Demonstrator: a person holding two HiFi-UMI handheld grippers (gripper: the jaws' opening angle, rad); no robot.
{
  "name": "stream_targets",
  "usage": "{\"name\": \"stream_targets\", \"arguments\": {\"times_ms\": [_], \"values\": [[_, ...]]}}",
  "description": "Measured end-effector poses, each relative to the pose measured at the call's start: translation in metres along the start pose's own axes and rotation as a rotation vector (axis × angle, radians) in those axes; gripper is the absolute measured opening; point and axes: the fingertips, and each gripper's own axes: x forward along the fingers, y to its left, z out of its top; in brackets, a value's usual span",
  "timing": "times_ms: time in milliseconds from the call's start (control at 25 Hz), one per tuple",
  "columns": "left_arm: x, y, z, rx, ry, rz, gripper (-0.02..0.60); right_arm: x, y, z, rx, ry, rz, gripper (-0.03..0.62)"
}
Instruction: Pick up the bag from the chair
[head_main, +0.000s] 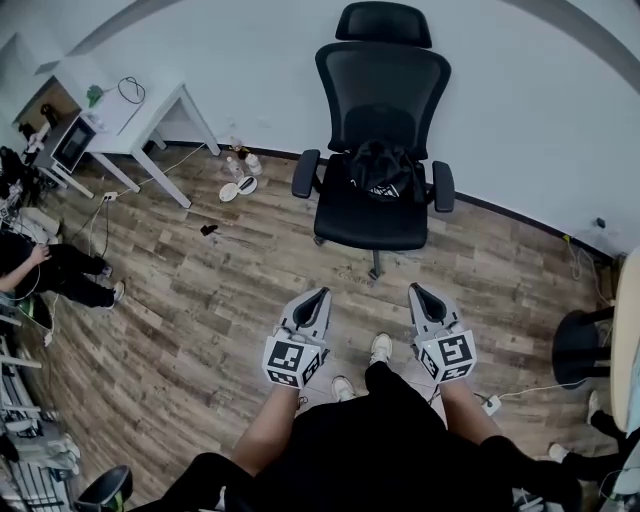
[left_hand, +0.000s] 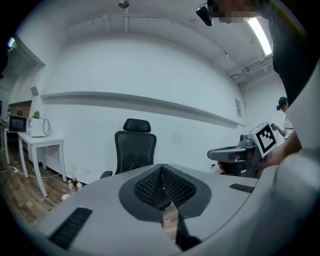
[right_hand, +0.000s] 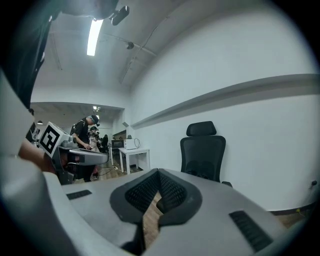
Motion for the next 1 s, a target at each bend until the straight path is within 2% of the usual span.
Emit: {"name": "stream_targets", "arguments": {"times_ms": [200,400,680,1000], "values": [[0.041,0.024,0.006,-0.038,0.007,0.042,0.021,0.031,-0.046,0.000,0.037,0.006,-0.010,0.021],[0.072,0.029,0.011,-0.041,0.036,0.052,0.021,0.065,-0.073,0.008,0.060,0.002,0.032,0.021],[0.097,0.036,0.018,-0.035,0.041,0.114,0.021,0.093,-0.089,0.014,0.108,0.000,0.115,0.021],[0.127,0.051,0.021,-0.057,0.049,0.098,0.021,0.116,-0.102,0.006,0.111,0.050,0.138,0.021]]}}
